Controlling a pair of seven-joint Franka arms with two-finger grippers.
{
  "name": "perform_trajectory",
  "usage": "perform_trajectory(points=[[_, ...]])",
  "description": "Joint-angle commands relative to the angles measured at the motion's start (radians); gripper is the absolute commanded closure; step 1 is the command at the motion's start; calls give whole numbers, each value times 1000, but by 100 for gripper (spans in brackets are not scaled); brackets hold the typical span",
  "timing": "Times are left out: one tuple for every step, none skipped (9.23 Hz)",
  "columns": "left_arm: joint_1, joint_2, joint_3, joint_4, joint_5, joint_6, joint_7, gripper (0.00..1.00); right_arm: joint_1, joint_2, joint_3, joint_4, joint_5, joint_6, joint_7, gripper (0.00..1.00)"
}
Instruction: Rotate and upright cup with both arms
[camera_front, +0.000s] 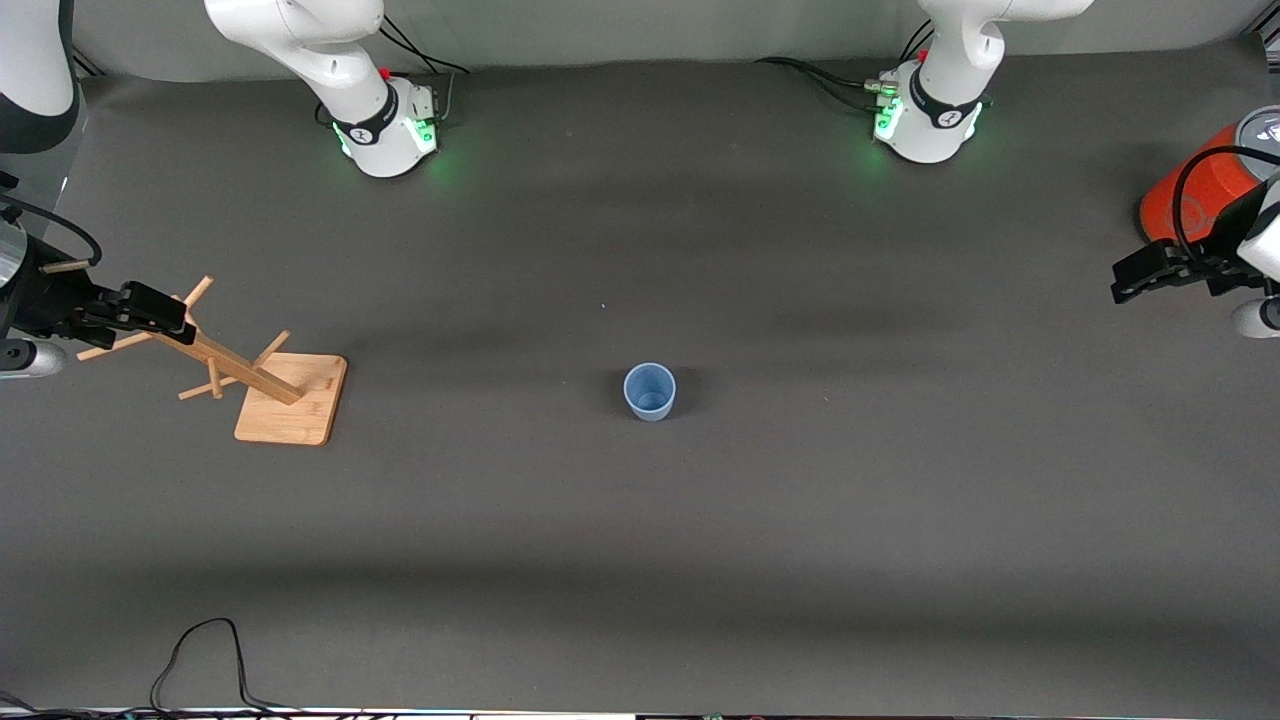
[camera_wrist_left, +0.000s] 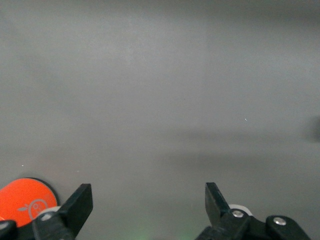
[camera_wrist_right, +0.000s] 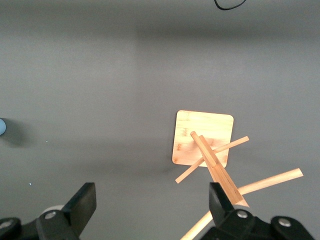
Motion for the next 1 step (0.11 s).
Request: perform_trajectory(points=[[-18,13,18,10,5,-3,2,0,6,-4,-5,3,-1,0,-11,0]])
